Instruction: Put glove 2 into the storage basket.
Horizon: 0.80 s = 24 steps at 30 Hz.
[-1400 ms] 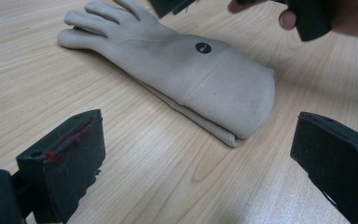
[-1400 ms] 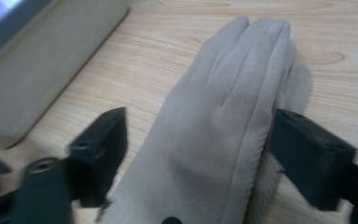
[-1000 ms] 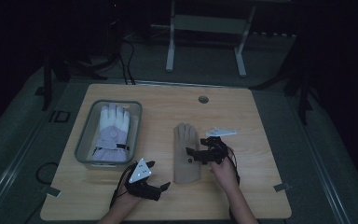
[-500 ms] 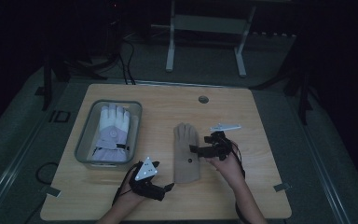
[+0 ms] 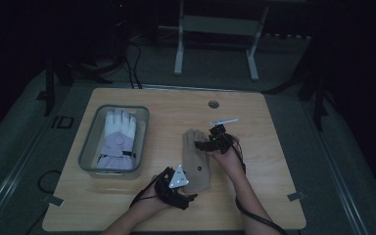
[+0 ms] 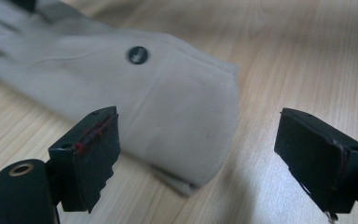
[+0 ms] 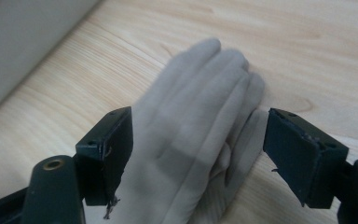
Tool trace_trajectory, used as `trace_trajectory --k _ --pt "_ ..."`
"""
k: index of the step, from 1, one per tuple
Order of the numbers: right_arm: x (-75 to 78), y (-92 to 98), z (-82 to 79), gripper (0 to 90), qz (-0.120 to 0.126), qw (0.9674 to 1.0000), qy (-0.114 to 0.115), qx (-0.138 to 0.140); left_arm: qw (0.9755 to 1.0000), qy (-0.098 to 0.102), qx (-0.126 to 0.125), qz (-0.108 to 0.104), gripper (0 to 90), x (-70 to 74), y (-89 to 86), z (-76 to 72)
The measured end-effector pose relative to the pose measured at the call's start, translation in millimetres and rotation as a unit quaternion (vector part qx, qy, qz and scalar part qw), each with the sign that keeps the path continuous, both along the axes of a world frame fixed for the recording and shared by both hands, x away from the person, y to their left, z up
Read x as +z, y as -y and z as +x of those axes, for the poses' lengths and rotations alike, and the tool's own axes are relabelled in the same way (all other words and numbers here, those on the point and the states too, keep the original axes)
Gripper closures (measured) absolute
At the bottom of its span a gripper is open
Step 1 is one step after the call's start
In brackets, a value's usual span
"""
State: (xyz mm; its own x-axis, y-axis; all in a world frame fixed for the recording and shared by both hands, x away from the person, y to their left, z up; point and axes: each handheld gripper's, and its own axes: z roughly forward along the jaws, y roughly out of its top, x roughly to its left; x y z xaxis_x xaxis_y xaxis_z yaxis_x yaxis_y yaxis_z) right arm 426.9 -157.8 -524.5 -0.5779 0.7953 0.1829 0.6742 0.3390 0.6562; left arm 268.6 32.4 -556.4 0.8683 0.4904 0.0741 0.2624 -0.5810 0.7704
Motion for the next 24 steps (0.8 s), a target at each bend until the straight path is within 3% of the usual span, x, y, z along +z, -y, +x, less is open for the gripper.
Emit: trace_trajectory --k 6,10,11,13,20,22,24 --pt "-21.1 -1.7 13.9 22.6 -0.002 0.9992 -0.041 -0.003 0.9988 0.009 -0.023 0.041 15.9 -2.7 18.0 7.7" --pt "-22.0 -2.4 14.3 45.3 0.008 0.9988 -0.048 0.003 0.9975 0.004 -0.027 0.065 20.9 -5.9 23.8 13.5" --pt "-20.8 -2.7 14.0 52.1 0.01 0.9989 -0.046 0.003 0.9974 0.006 -0.024 0.067 22.9 -6.7 24.7 14.5" --pt "-18.8 -4.7 13.5 57.3 -0.001 0.999 -0.043 0.01 0.9976 0.004 -0.022 0.066 25.0 -7.8 26.1 16.9" --pt "-17.3 -6.9 14.0 60.9 -0.008 0.9988 -0.047 0.014 0.9965 0.007 -0.023 0.08 32.0 -6.6 30.2 21.4" --pt "-16.9 -7.4 14.1 62.1 -0.009 0.9987 -0.048 0.013 0.9965 0.01 -0.021 0.081 38.1 -6.1 31.0 22.2" --pt "-16.2 -8.5 13.6 63.8 -0.012 0.9987 -0.047 0.014 0.9964 0.012 -0.013 0.083 50.1 -5.4 30.4 24.0"
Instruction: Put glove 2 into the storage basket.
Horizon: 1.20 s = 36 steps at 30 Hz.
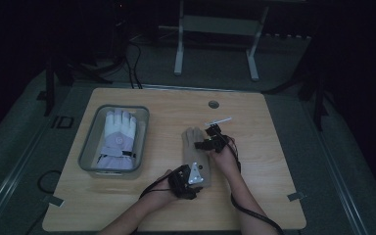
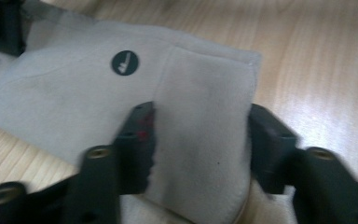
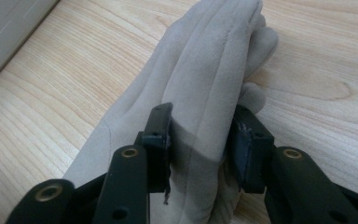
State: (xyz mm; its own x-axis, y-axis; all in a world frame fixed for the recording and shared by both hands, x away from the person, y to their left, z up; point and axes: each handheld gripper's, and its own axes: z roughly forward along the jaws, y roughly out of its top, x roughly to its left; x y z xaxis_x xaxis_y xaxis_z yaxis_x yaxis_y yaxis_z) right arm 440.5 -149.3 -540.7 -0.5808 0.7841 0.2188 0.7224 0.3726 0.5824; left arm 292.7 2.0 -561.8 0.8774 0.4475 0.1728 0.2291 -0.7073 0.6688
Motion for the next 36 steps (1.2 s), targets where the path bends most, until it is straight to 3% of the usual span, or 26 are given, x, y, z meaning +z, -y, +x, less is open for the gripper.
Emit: trace_trajectory --k 3,6,9,11,19,20,25,36 --pt "2.0 -0.9 -1.0 67.0 -0.001 1.0 0.005 -0.002 1.0 0.01 0.001 -0.001 74.5 3.3 -2.0 -0.7" --pt "5.4 -1.7 -0.8 69.1 0.0 1.0 0.006 -0.001 0.9999 0.012 0.006 0.003 79.9 5.7 -2.6 -2.6" --pt "13.2 -3.0 -1.7 73.3 0.012 0.9999 0.008 0.004 0.9997 0.02 0.003 0.01 80.8 11.7 -2.5 -5.4" --pt "19.9 -4.4 -2.7 79.1 0.016 0.9998 0.013 0.006 0.9998 0.021 0.002 0.004 80.9 16.6 -3.4 -6.6" --pt "26.4 -10.8 -4.3 81.7 0.001 0.9997 0.012 0.021 0.9997 0.023 0.002 0.008 81.5 24.2 -10.4 -10.0" --pt "26.3 -12.2 -5.7 81.6 -0.004 0.9994 0.024 0.025 0.9997 0.023 0.003 0.01 81.5 23.9 -10.9 -9.9" --pt "29.8 -18.3 -10.1 82.0 -0.011 0.9988 0.039 0.029 0.9996 0.025 0.008 0.007 81.5 22.1 -14.1 -10.9" --pt "60.4 -21.5 -7.7 82.0 0.022 0.9978 0.058 0.023 0.9989 0.042 0.018 0.007 81.8 49.6 -26.9 -9.1"
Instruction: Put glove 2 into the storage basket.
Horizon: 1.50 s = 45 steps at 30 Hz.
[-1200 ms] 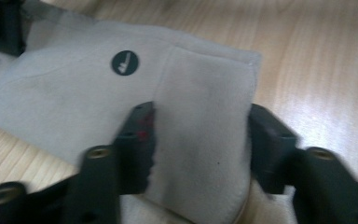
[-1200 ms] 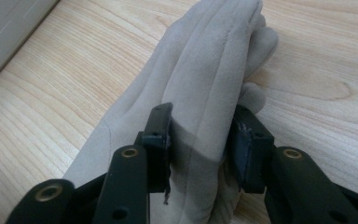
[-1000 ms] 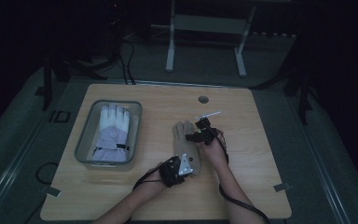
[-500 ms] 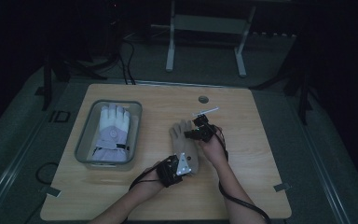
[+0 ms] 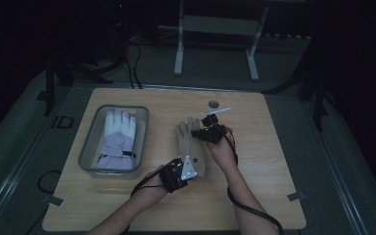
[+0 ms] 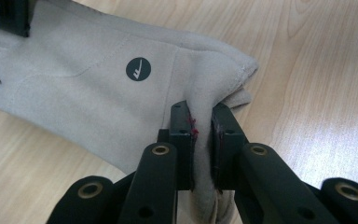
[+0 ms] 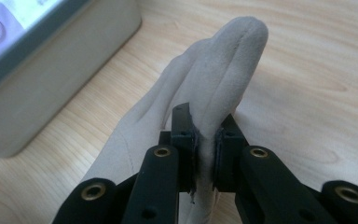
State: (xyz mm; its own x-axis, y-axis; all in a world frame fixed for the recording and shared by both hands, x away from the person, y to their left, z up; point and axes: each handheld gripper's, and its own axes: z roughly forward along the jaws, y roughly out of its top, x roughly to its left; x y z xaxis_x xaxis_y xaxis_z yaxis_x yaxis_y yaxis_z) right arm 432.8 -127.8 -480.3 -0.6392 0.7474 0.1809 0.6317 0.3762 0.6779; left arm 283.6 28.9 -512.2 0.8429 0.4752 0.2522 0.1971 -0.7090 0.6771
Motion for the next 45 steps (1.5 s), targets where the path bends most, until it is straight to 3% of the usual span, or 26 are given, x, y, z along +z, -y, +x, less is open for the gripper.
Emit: trace_trajectory --k 6,13,25,39,45 --pt "17.3 -8.3 0.1 81.9 0.011 0.9998 0.012 0.008 0.9999 0.003 0.009 -0.006 81.9 13.1 -13.2 -0.1" --pt "34.6 -24.0 0.1 81.9 0.016 0.9994 0.027 0.015 0.9996 0.018 0.021 0.003 81.9 24.0 -27.7 0.2" --pt "65.8 -65.5 3.6 81.9 0.021 0.9977 0.048 0.042 0.9981 0.035 0.049 0.009 81.9 47.8 -66.5 -1.5" --pt "72.5 -118.4 7.0 81.9 0.02 0.9956 0.049 0.077 0.996 0.029 0.084 0.004 81.9 49.8 -107.5 -6.2" --pt "73.2 -149.4 8.3 81.8 0.013 0.9941 0.049 0.096 0.9935 0.031 0.11 -0.004 81.9 47.5 -132.3 -10.9"
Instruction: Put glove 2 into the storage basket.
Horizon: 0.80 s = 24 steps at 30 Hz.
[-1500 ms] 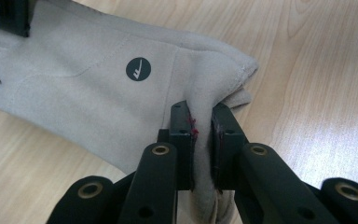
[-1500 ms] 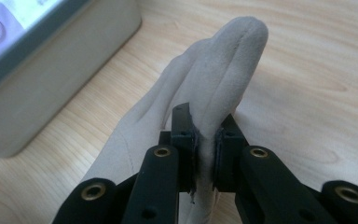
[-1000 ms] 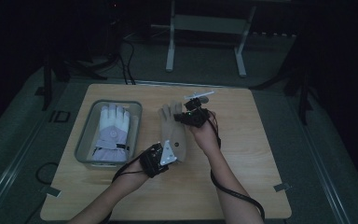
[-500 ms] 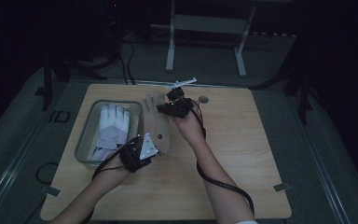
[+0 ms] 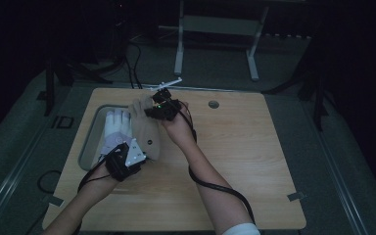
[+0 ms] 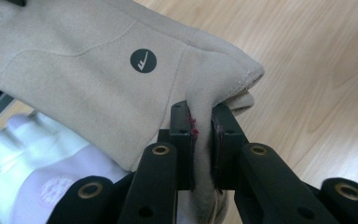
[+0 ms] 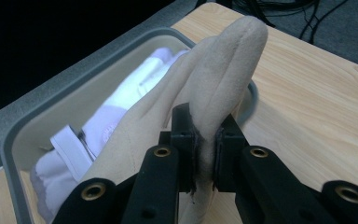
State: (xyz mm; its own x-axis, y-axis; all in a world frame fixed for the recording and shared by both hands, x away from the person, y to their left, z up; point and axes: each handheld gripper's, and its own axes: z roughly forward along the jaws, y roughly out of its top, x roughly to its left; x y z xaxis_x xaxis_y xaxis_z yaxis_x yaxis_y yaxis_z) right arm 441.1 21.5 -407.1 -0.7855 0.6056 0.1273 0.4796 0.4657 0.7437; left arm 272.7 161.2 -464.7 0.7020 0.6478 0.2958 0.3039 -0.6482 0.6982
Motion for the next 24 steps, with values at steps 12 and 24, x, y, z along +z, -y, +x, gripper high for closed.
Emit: trace_trajectory --k 12,24 --pt "1.7 -62.1 0.9 82.1 -0.002 0.9993 -0.005 0.037 0.9987 -0.003 0.05 0.005 81.9 -3.0 -48.8 -6.8" --pt "-27.8 -76.6 9.4 82.3 -0.03 0.9986 -0.027 0.035 0.9982 -0.032 0.05 0.003 81.8 -19.0 -53.4 -3.5"
